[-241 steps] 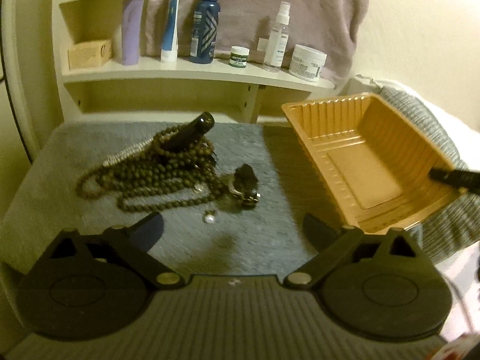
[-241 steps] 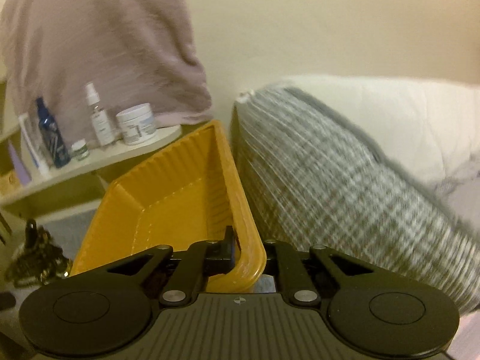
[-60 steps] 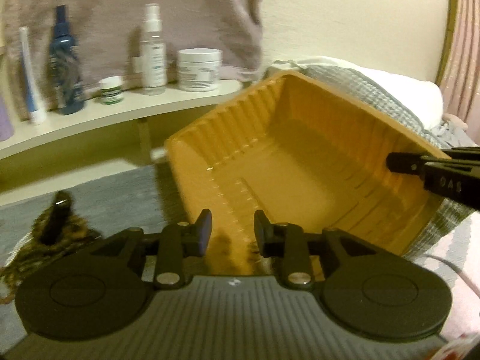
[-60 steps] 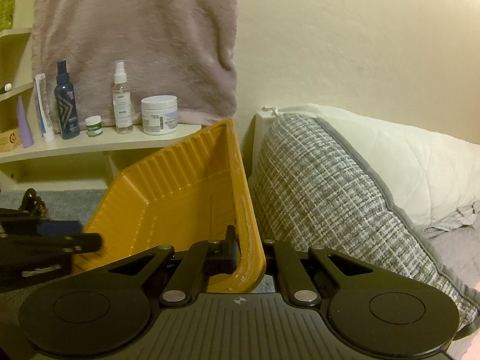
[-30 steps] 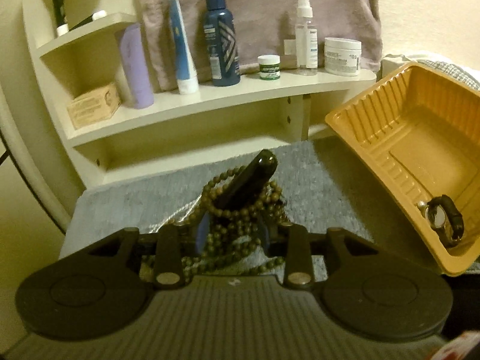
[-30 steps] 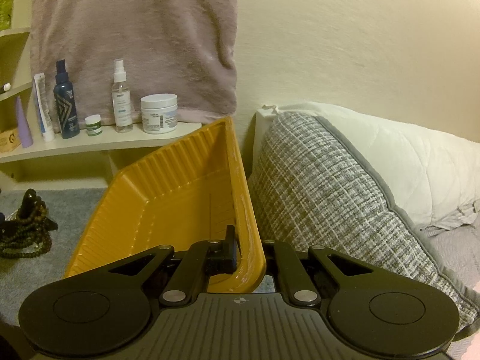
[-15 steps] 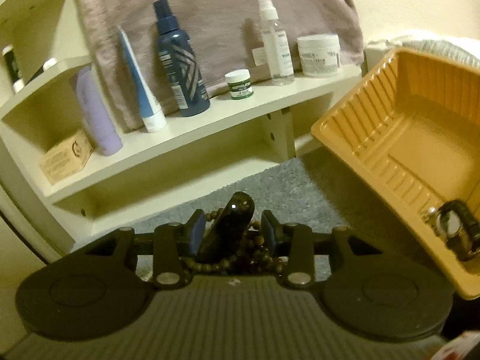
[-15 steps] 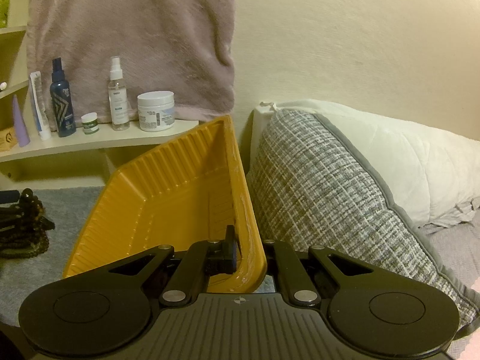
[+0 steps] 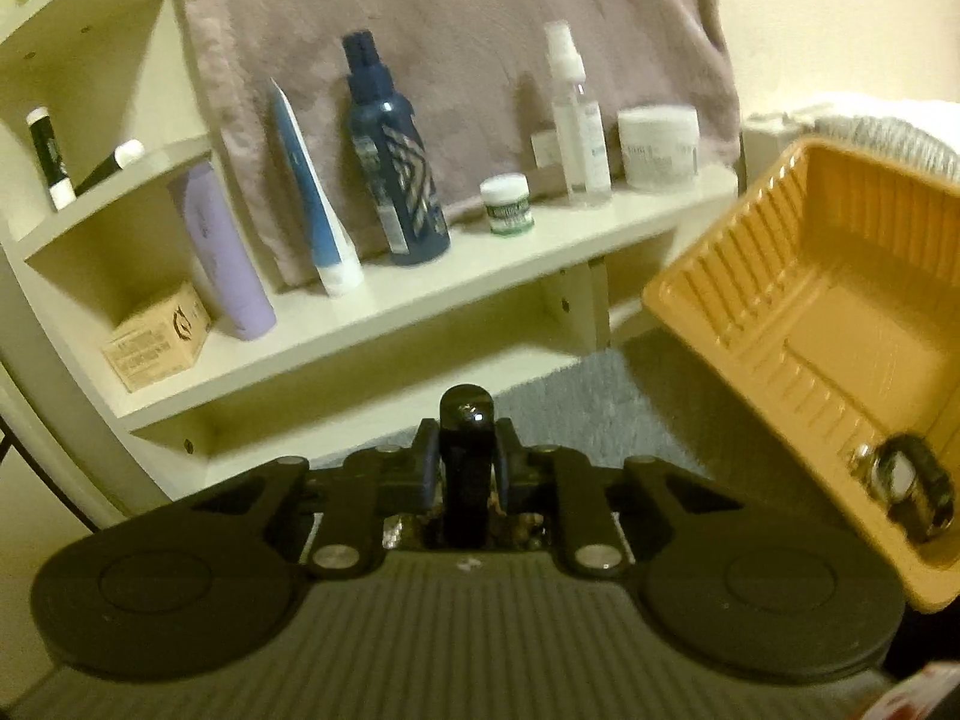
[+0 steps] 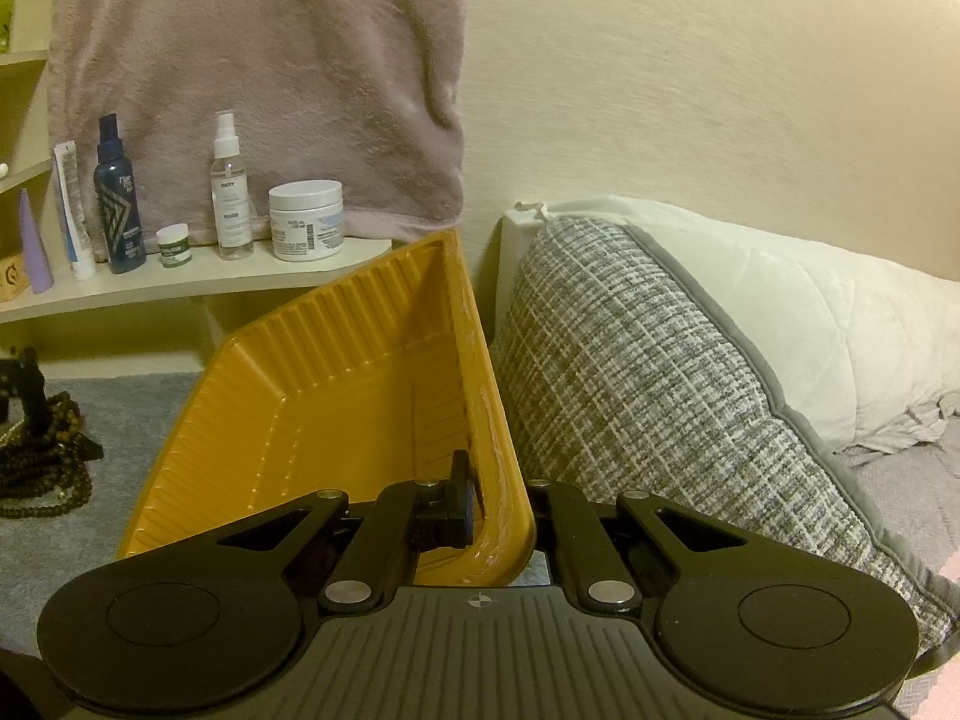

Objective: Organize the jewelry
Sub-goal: 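Carry the black pendant into the orange tray and open the left gripper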

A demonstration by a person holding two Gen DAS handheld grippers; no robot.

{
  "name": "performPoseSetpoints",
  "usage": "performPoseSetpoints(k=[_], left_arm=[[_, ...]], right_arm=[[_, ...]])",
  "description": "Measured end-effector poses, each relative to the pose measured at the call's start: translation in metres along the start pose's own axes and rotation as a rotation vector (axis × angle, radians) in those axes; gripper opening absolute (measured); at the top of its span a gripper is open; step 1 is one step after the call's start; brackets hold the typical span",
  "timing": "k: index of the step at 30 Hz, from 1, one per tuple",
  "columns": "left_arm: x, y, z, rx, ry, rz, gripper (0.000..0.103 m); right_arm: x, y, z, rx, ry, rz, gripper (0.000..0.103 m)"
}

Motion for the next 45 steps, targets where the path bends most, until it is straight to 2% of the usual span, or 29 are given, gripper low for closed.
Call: performPoseSetpoints(k=[9, 12, 16, 19, 24, 30, 38, 40, 45], left_arm=[[-0.03, 0.016, 0.001, 0.047, 0.063, -0.069, 0.017], [-0.039, 0.019, -0.006, 0.082, 0.095, -0.082, 0.017], [-0.047, 0.022, -0.02, 0.165, 0.152, -0.092, 0.017], [-0.05, 0.021, -0.036, 0.254, 0.218, -0.079, 0.017], [-0.05, 0.013, -0.064, 0.38, 0.271, -0.036, 0.017], [-0.039, -0.006, -0.084, 0.464, 0.338, 0.048, 0.017], [-0.029, -0.023, -0.089, 0.477, 0.357, 0.123, 0.017], [-0.028, -0.023, -0.088, 0.468, 0.361, 0.114, 0.022], [-0.03, -0.019, -0.074, 0.423, 0.356, 0.085, 0.023]], right_arm=[[0.0, 0.0, 0.0, 0.0, 0.0, -0.003, 0.005], [0.0, 0.0, 0.0, 0.0, 0.0, -0.002, 0.005], [-0.001, 0.0, 0.0, 0.0, 0.0, -0.003, 0.005], [-0.002, 0.0, 0.002, -0.001, 0.002, -0.005, 0.005], [-0.003, 0.001, 0.003, -0.001, 0.003, -0.007, 0.005], [-0.003, 0.001, 0.003, -0.001, 0.003, -0.006, 0.005], [-0.001, 0.001, 0.002, 0.003, -0.001, -0.005, 0.005], [-0.001, 0.001, 0.002, 0.003, -0.001, -0.004, 0.005], [0.0, 0.001, 0.001, 0.005, -0.006, -0.004, 0.005]])
Point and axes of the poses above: each gripper's, at about its wrist camera, not at the fingertips, and y roughly against the way its jaws point, z to its left, x to its underside, the point moved 3 cm from there along -y, roughly the way its jaws point, and after that the axes turned 11 degrees about -z, right-handed, at the moved point
